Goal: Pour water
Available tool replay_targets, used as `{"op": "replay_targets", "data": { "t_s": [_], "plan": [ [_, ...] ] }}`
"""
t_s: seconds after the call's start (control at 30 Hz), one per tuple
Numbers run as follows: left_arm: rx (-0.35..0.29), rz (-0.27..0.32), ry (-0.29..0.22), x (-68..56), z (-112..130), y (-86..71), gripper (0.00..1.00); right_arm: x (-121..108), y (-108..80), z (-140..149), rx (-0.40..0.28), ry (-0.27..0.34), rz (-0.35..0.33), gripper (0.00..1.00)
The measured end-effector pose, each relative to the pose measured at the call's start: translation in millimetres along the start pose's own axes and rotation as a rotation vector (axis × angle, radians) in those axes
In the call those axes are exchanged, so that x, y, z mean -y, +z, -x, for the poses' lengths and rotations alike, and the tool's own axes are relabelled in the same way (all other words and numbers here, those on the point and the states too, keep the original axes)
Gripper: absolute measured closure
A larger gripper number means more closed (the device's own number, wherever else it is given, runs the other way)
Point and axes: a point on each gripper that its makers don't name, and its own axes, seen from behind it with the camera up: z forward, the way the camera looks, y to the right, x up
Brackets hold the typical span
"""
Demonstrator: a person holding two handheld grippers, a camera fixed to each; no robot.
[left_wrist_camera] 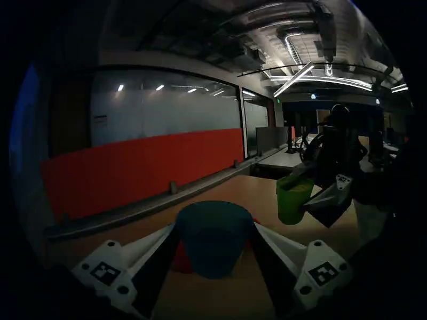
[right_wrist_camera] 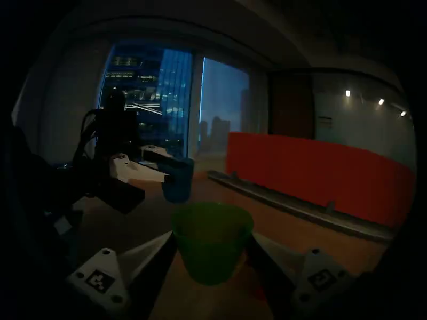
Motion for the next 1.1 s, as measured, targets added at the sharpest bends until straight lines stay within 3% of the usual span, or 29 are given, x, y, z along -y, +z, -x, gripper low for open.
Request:
{"op": "replay_targets", "data": {
  "t_s": [0.27, 1.1],
  "plan": [
    [-0.036, -0.014, 0.071, -4.8, -18, -2.4, 0.14, 9, 5.4, 2, -0.005, 0.008, -0.029, 0.01],
    [-0.078, -0.088, 0.434, -19.9, -76, -13.8, 0.14, 39, 22.6, 5, -0.006, 0.002, -0.112, 0.01]
  ]
}}
